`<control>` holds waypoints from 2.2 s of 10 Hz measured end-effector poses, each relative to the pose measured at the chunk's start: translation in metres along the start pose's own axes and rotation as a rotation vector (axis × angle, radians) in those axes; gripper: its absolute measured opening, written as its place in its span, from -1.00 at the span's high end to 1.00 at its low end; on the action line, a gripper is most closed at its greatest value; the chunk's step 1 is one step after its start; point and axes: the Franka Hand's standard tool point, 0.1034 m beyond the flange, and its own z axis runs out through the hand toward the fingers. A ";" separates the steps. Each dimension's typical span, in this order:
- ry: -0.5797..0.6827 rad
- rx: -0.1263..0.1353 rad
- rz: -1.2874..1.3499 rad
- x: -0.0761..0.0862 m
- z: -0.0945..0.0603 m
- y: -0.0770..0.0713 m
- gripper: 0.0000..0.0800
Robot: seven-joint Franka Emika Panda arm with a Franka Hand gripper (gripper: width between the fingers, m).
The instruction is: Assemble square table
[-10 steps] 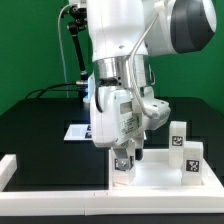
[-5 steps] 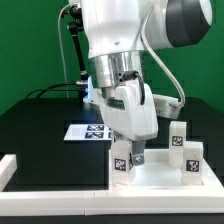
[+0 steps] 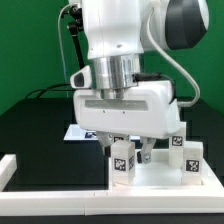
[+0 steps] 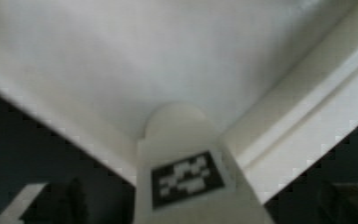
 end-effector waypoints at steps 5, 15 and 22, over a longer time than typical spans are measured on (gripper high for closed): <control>0.002 0.000 0.172 -0.001 0.001 0.001 0.07; -0.052 0.024 1.338 0.002 0.005 -0.006 0.27; -0.039 0.030 0.515 0.007 0.000 -0.003 -0.61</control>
Offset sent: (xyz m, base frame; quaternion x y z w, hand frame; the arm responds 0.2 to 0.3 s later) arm 0.0000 0.0000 0.0000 0.0000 0.0000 0.0650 0.9979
